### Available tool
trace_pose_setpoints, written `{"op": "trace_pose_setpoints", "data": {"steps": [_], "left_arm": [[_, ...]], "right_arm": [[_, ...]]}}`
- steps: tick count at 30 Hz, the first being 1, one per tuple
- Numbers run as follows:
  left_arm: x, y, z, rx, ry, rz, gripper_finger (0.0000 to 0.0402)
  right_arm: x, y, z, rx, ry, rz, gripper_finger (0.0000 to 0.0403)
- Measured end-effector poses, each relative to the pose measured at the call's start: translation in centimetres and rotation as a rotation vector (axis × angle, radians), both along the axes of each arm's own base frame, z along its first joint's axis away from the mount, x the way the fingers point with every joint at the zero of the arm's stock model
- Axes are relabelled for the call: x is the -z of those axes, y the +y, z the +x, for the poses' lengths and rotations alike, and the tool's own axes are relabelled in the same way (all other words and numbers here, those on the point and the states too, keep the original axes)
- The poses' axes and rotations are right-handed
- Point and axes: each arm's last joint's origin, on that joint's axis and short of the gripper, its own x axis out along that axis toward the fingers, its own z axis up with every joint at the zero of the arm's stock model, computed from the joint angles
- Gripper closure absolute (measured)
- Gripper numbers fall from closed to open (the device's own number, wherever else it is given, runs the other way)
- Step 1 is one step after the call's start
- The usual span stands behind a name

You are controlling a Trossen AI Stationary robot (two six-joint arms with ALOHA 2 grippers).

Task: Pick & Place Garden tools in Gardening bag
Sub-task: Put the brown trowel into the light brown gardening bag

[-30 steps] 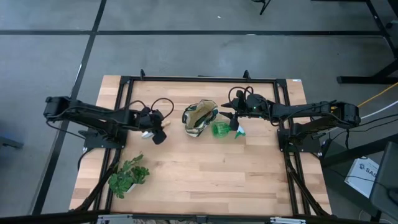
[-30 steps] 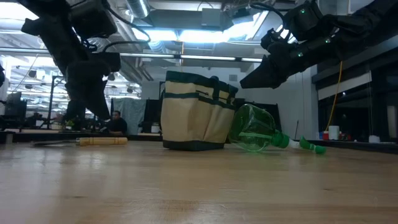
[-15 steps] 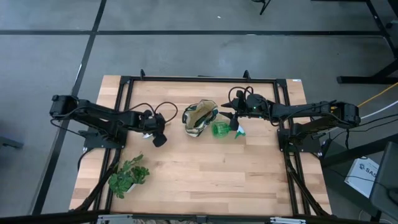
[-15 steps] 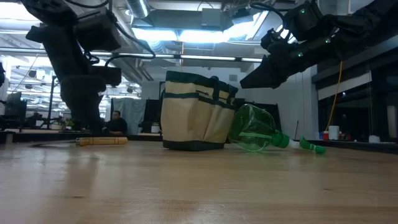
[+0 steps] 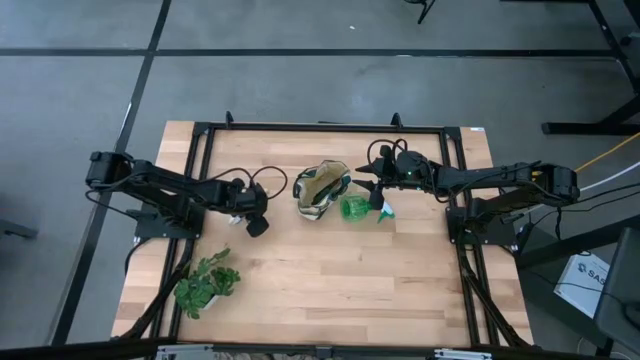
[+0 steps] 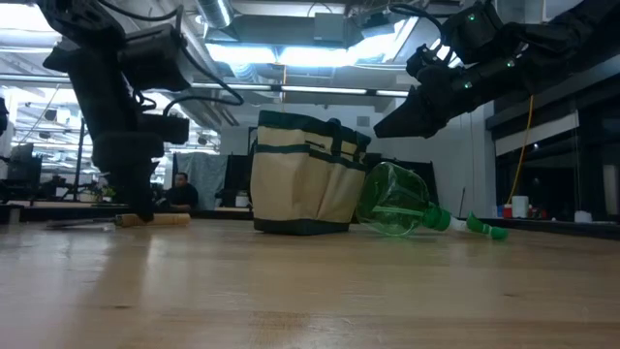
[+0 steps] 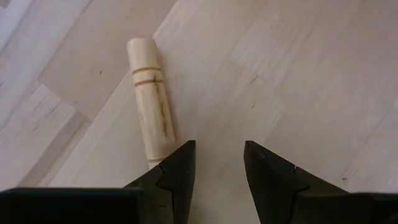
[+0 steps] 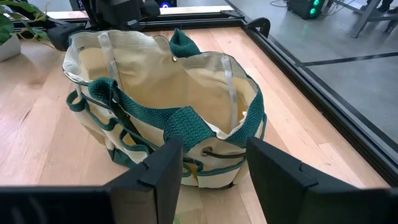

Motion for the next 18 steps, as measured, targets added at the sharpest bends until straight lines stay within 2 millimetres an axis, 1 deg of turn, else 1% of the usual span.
{"op": "trace_pose_setpoints", "data": {"steps": [6,9,14,18], "left_arm": [[0.0,0.0,0.0,0.000,0.002,0.000,0.0270],[-0.1,0.0,0.1,0.029,0.011,0.007,0.0270],[-1.4,0.1,0.9,0.020,-0.002,0.038,0.0270],[-1.8,0.3,0.8,-0.027,0.022,0.092,0.0270]], "right_arm": [[0.0,0.0,0.0,0.000,0.000,0.000,0.0222],[0.0,0.0,0.0,0.000,0.000,0.000,0.0222],[0.0,0.0,0.0,0.006,-0.008,0.012,0.0222],[0.0,0.0,0.0,0.007,-0.008,0.015,0.0222]]}}
